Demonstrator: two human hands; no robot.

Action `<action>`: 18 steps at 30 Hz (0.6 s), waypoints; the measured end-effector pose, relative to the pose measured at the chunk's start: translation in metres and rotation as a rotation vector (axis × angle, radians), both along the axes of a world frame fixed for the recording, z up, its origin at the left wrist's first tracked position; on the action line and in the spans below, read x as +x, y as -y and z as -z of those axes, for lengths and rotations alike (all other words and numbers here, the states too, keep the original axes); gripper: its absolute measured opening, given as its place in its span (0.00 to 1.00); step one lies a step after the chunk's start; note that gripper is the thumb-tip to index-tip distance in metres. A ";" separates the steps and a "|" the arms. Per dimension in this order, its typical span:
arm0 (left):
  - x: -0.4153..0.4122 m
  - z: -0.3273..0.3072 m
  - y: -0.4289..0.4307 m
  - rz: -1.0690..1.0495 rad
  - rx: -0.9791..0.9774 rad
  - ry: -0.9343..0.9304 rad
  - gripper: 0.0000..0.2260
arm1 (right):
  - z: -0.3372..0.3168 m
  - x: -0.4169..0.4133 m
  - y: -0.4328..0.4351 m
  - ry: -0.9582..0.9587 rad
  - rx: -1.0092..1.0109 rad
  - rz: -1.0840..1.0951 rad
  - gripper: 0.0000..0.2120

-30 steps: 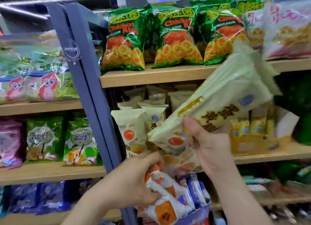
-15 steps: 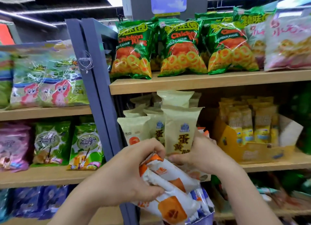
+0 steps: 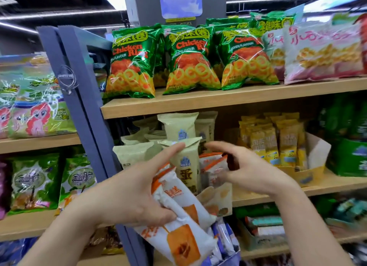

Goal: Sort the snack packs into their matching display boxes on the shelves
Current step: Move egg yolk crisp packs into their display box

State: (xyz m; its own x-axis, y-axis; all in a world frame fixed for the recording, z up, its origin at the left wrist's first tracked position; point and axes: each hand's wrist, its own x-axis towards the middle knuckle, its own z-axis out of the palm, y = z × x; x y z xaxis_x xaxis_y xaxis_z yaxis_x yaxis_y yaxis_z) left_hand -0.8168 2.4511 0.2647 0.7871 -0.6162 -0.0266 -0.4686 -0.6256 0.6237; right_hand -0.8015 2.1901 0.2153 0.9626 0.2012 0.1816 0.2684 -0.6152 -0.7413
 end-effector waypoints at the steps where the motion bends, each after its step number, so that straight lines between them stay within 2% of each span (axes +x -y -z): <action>1: 0.001 0.002 -0.001 -0.002 0.027 -0.018 0.49 | 0.000 0.003 0.007 0.032 -0.062 0.045 0.32; 6: 0.004 0.006 -0.002 0.000 0.073 -0.025 0.47 | 0.009 0.037 0.005 0.021 -0.373 0.106 0.23; 9: 0.004 0.009 -0.002 0.005 0.053 -0.011 0.46 | 0.011 0.049 0.004 0.099 -0.440 0.148 0.19; 14: 0.002 0.014 0.000 -0.015 -0.003 -0.007 0.47 | 0.012 0.048 0.006 0.219 -0.354 0.147 0.09; 16: 0.003 0.016 0.001 0.001 -0.031 -0.004 0.48 | 0.004 0.042 0.011 0.299 -0.212 0.180 0.04; 18: 0.005 0.017 0.002 0.005 -0.057 -0.013 0.48 | -0.008 0.035 0.018 0.373 -0.026 0.190 0.06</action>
